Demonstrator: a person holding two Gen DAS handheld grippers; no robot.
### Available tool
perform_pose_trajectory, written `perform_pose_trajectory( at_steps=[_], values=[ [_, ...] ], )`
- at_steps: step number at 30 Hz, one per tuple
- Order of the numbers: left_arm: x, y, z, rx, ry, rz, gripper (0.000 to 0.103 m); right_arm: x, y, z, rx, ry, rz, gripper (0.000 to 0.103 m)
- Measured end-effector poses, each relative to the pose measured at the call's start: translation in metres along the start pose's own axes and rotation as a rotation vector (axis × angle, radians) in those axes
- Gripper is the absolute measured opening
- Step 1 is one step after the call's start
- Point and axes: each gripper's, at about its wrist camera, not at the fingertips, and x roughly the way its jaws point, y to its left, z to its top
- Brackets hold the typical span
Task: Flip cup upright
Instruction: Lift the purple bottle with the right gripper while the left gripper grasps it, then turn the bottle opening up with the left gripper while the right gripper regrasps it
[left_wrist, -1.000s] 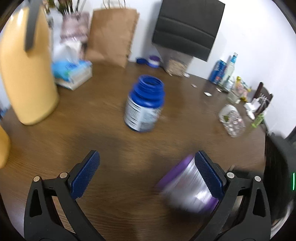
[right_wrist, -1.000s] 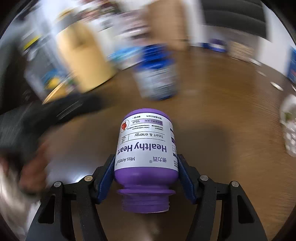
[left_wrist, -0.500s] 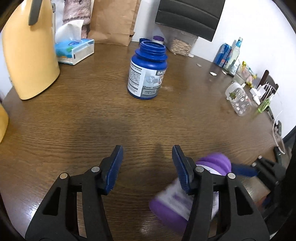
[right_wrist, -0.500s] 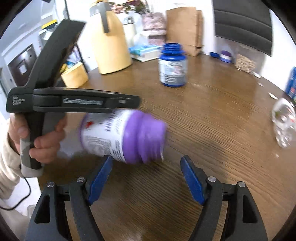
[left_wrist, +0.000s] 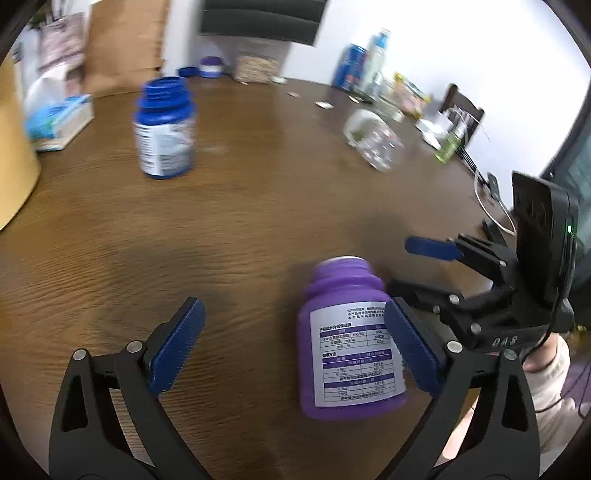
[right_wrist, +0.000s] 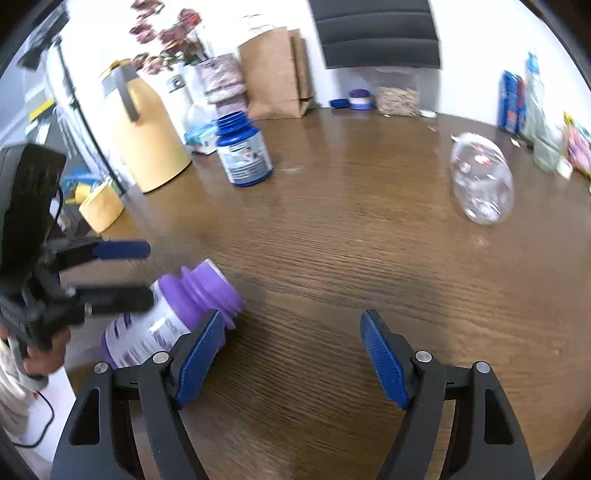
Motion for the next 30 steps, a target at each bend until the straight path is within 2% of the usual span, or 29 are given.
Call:
perform_pose_trajectory(
  at_steps=[4,5,6,7,9,11,13,16,17,18,19,23,26,29,30],
  values=[
    [0.026,-0.014,0.002,0.022,0.144,-0.084,0.096,-0.004,-0.007,-0.005,0.024,-0.009,-0.008,0.081],
    [0.031,-0.018,0.001,0.024,0.160,-0.089,0.088,-0.005,-0.009,-0.006,0.032,-0.012,-0.007,0.081],
    [0.039,-0.023,-0.001,0.038,0.190,-0.090,0.061,-0.006,-0.010,-0.006,0.038,-0.016,-0.007,0.081],
    [0.044,-0.027,-0.003,0.050,0.207,-0.064,0.060,-0.008,-0.012,-0.007,0.047,-0.022,-0.007,0.081],
    [0.039,-0.035,-0.005,0.095,0.156,-0.022,0.060,-0.010,-0.017,-0.008,0.069,-0.030,0.000,0.081],
    [0.032,-0.041,-0.006,0.118,0.122,-0.028,0.060,-0.014,-0.020,-0.007,0.084,-0.043,0.011,0.081],
    [0.023,-0.044,-0.003,0.135,0.075,-0.001,0.060,-0.019,-0.022,-0.007,0.096,-0.057,0.041,0.081],
    [0.011,-0.046,0.004,0.185,-0.023,0.072,0.060,-0.030,-0.026,0.005,0.142,-0.113,0.230,0.081],
    [0.009,-0.048,0.006,0.212,-0.051,0.104,0.060,-0.032,-0.026,0.014,0.166,-0.128,0.324,0.086],
    [0.006,-0.052,0.009,0.254,-0.084,0.142,0.060,-0.032,-0.026,0.019,0.175,-0.128,0.367,0.094],
    [0.006,-0.055,0.011,0.279,-0.100,0.155,0.060,-0.030,-0.024,0.028,0.182,-0.124,0.421,0.094],
    [0.001,-0.062,0.030,0.353,-0.131,0.129,0.060,-0.008,-0.018,0.064,0.220,-0.069,0.510,0.094],
    [-0.002,-0.057,0.043,0.390,-0.144,0.129,0.060,0.014,-0.022,0.085,0.281,-0.021,0.612,0.094],
    [0.003,-0.047,0.054,0.401,-0.144,0.127,0.060,0.033,-0.027,0.100,0.325,0.005,0.634,0.068],
    [0.006,-0.041,0.058,0.405,-0.148,0.127,0.060,0.038,-0.030,0.102,0.334,0.014,0.639,0.068]
  ],
)
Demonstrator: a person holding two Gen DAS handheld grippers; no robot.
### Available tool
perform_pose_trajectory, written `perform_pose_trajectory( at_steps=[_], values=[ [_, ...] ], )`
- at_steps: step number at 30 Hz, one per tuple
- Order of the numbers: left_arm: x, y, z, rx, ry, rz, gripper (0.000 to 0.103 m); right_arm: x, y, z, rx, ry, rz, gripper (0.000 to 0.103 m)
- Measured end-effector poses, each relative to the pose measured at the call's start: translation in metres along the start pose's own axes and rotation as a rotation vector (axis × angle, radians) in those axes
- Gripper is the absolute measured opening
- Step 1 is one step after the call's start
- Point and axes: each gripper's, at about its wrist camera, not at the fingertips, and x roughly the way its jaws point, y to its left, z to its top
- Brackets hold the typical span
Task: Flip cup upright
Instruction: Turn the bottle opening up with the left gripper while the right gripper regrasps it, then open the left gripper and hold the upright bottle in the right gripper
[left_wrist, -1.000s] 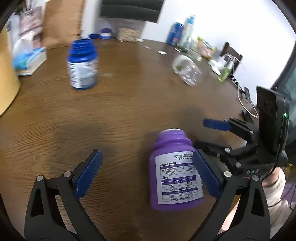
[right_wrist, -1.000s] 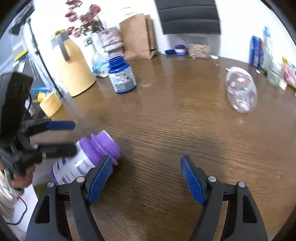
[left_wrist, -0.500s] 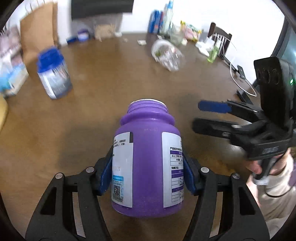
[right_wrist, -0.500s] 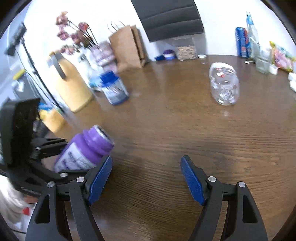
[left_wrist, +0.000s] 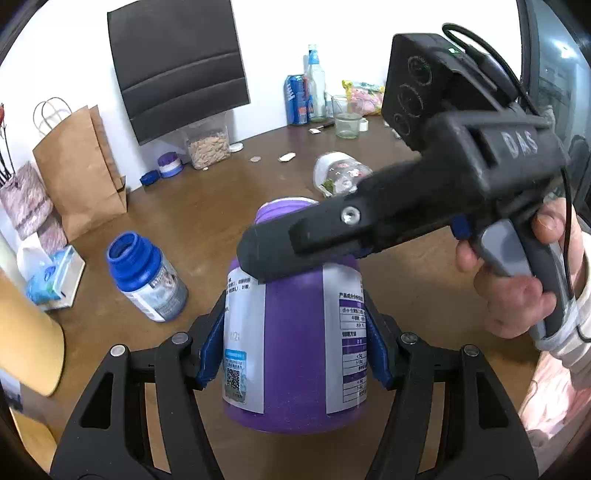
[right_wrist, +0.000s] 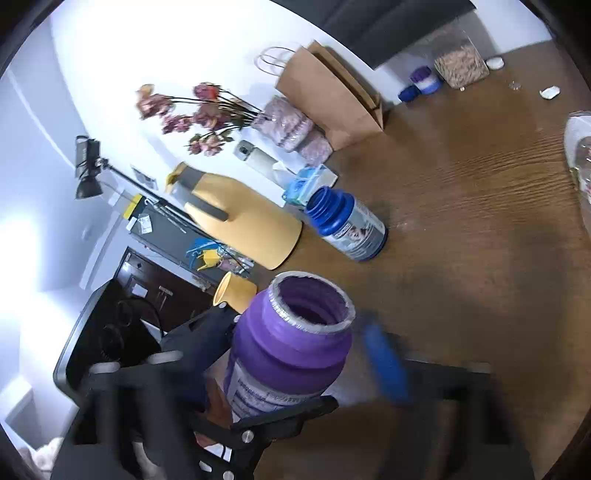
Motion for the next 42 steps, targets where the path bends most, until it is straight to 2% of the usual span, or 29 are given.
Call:
perform_pose_trajectory(
  at_steps=[4,7,9,11,12,14,16,18,19,21,23,25,27,29,30,34,36,38,40,42],
  values=[
    [0.015,0.017,0.001,-0.009,-0.017,-0.021,0.060,0.009,0.000,0.015,-0.034,-0.016,-0.050,0.067],
    [0.029,0.030,0.006,-0.019,0.019,-0.045,0.067,0.009,0.006,0.026,-0.119,-0.070,-0.179,0.067],
    [0.032,0.039,0.011,0.011,0.016,-0.008,0.074,0.001,0.011,0.038,-0.179,-0.138,-0.265,0.066],
    [0.027,0.060,0.025,0.017,-0.038,0.077,0.074,-0.011,0.017,0.050,-0.242,-0.218,-0.382,0.066],
    [0.025,0.067,0.031,0.011,-0.056,0.112,0.075,-0.016,0.018,0.056,-0.255,-0.241,-0.409,0.058],
    [0.023,0.087,0.054,-0.002,-0.113,0.214,0.081,-0.021,0.022,0.071,-0.285,-0.278,-0.487,0.059],
    [0.021,0.101,0.077,-0.009,-0.219,0.308,0.082,-0.019,0.028,0.083,-0.340,-0.309,-0.575,0.059],
    [0.026,0.110,0.090,-0.014,-0.232,0.268,0.082,-0.010,0.030,0.093,-0.382,-0.304,-0.636,0.059],
    [0.036,0.115,0.096,-0.021,-0.211,0.249,0.083,-0.001,0.030,0.096,-0.408,-0.289,-0.668,0.059],
    [0.055,0.123,0.099,-0.027,-0.149,0.262,0.084,0.017,0.025,0.098,-0.441,-0.253,-0.704,0.059],
    [0.077,0.133,0.096,-0.057,-0.086,0.284,0.084,0.035,0.018,0.099,-0.452,-0.211,-0.725,0.059],
    [0.093,0.142,0.088,-0.098,-0.022,0.264,0.084,0.045,0.008,0.097,-0.438,-0.184,-0.721,0.059],
    [0.100,0.148,0.079,-0.146,-0.001,0.219,0.084,0.049,-0.002,0.095,-0.421,-0.164,-0.715,0.059],
    [0.103,0.150,0.072,-0.179,0.048,0.219,0.080,0.051,-0.009,0.093,-0.411,-0.150,-0.713,0.059],
    [0.097,0.148,0.071,-0.176,0.037,0.221,0.078,0.051,-0.010,0.092,-0.410,-0.150,-0.714,0.059],
    [0.068,0.140,0.083,-0.133,-0.104,0.263,0.081,0.048,-0.008,0.099,-0.419,-0.159,-0.734,0.059],
    [0.074,0.146,0.088,-0.153,-0.105,0.249,0.085,0.049,-0.008,0.101,-0.416,-0.156,-0.741,0.059],
    [0.087,0.152,0.089,-0.176,-0.062,0.234,0.085,0.052,-0.012,0.104,-0.406,-0.144,-0.746,0.059],
    [0.093,0.152,0.084,-0.188,-0.040,0.249,0.085,0.054,-0.014,0.103,-0.395,-0.135,-0.746,0.059],
    [0.085,0.145,0.081,-0.180,-0.054,0.281,0.082,0.056,-0.015,0.100,-0.394,-0.128,-0.749,0.059]
  ],
)
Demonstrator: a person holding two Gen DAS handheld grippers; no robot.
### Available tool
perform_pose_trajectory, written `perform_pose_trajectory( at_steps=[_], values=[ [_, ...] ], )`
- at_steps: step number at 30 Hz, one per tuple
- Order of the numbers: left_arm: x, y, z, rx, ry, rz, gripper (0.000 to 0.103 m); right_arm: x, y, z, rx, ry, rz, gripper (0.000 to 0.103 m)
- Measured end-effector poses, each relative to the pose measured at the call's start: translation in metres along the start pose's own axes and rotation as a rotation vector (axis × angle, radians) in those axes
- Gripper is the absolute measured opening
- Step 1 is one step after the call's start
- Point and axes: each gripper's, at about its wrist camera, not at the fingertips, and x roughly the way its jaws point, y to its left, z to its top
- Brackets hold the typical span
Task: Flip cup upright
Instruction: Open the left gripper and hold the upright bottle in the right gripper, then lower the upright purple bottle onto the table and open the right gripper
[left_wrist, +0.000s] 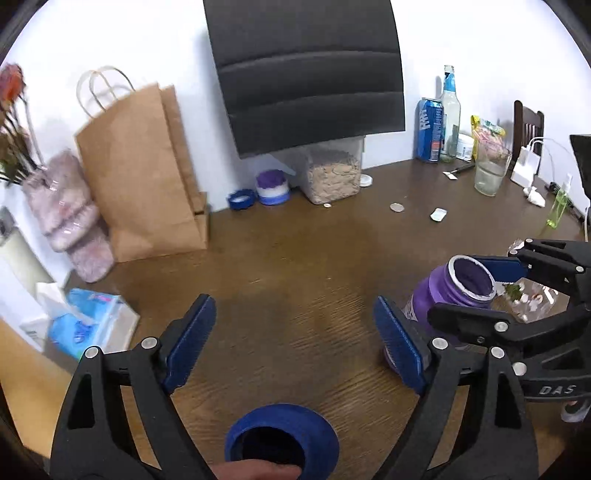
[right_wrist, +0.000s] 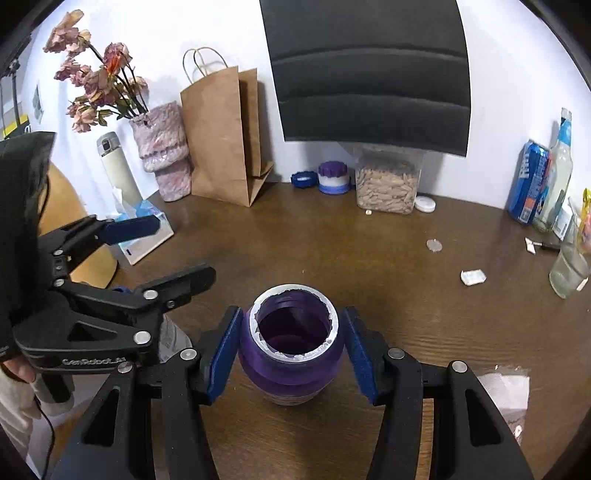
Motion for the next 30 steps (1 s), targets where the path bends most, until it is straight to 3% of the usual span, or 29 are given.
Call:
perform_pose_trajectory(
  at_steps=[3,8,11,19,23,28,30],
  values=[
    [-0.028,-0.003,-0.018,-0.032,-0.047,0.051,0.084,-0.006,0.007,-0.008,-0.013,-0.003,0.014,0.059],
    [-0.037,-0.009,-0.061,-0.100,-0.008,0.051,0.089,-0.009,0.025,-0.019,-0.080,-0.015,-0.020,0.060],
    [-0.036,-0.016,-0.084,-0.128,0.014,0.034,0.089,-0.009,0.031,-0.019,-0.084,0.002,0.020,0.060],
    [-0.035,-0.019,-0.092,-0.160,0.045,0.001,0.089,-0.011,0.042,-0.015,-0.107,0.037,0.003,0.061],
    [-0.056,-0.019,-0.094,-0.170,0.031,0.018,0.089,-0.039,0.048,-0.015,-0.110,0.003,-0.008,0.061],
    [-0.113,-0.016,-0.095,-0.204,-0.060,0.036,0.090,-0.092,0.054,-0.023,-0.113,-0.056,-0.025,0.071],
    [-0.140,-0.013,-0.098,-0.224,-0.101,0.048,0.098,-0.116,0.053,-0.030,-0.109,-0.072,-0.044,0.076]
  ],
)
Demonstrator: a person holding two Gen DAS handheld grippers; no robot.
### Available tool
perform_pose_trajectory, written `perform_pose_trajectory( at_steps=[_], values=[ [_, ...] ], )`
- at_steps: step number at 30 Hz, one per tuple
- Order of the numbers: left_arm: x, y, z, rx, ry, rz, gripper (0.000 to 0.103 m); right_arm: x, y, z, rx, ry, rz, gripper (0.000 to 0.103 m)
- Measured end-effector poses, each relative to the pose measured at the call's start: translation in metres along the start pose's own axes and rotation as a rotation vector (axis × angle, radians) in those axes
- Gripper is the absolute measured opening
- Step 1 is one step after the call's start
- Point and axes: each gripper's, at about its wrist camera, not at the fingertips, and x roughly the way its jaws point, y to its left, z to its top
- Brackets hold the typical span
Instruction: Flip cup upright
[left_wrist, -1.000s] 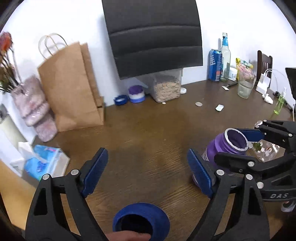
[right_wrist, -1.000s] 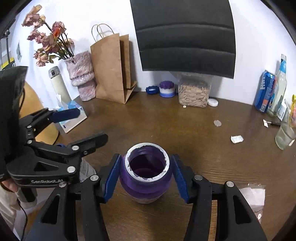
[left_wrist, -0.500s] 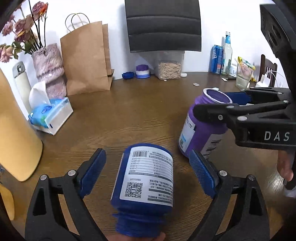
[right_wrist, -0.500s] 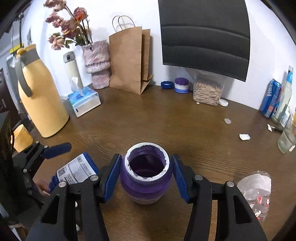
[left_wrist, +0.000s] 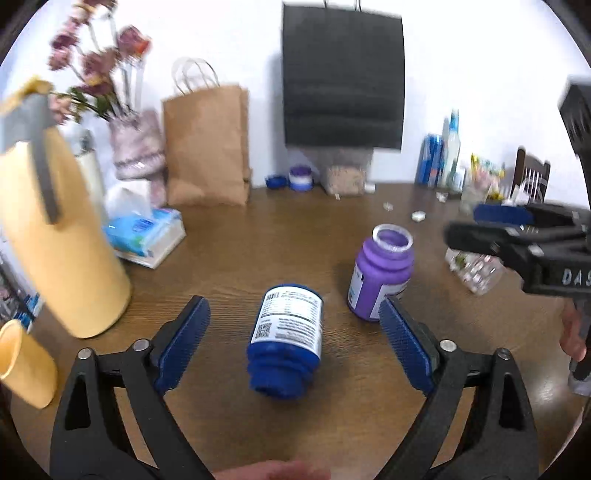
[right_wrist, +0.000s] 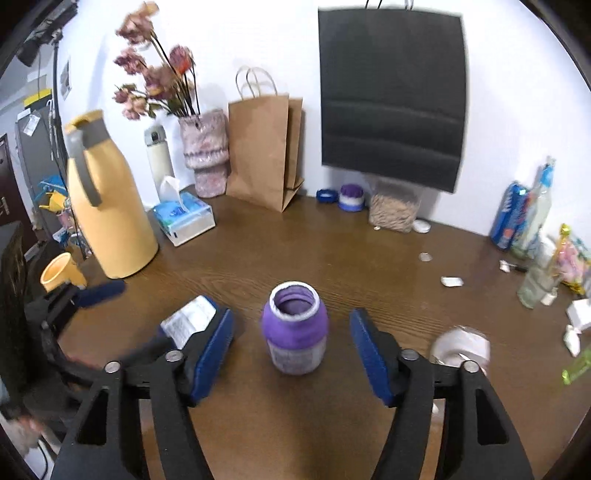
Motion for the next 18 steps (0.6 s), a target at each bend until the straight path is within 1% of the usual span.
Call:
perform_pose_trajectory(
  at_steps=[2,7,10,14,18],
  values=[
    [-0.021,0.001,-0.001,-0.009,-0.027,0.003,0.102,-0.026,0.000,-0.011,0.006,-0.010,-0.017,0.077],
    [-0.078,0.004,-0.019,-0.042,-0.083,0.000,0.102,-0.074,0.003,-0.042,0.027,-0.032,-0.037,0.077],
    [-0.101,0.000,-0.029,-0.029,-0.112,0.004,0.103,-0.099,0.010,-0.057,0.023,-0.055,-0.046,0.077],
    [-0.121,-0.005,-0.036,0.001,-0.151,0.037,0.103,-0.117,0.020,-0.066,0.021,-0.071,-0.050,0.077],
    [-0.139,-0.004,-0.040,-0.022,-0.168,0.027,0.103,-0.132,0.032,-0.073,0.028,-0.099,-0.039,0.077]
  ],
)
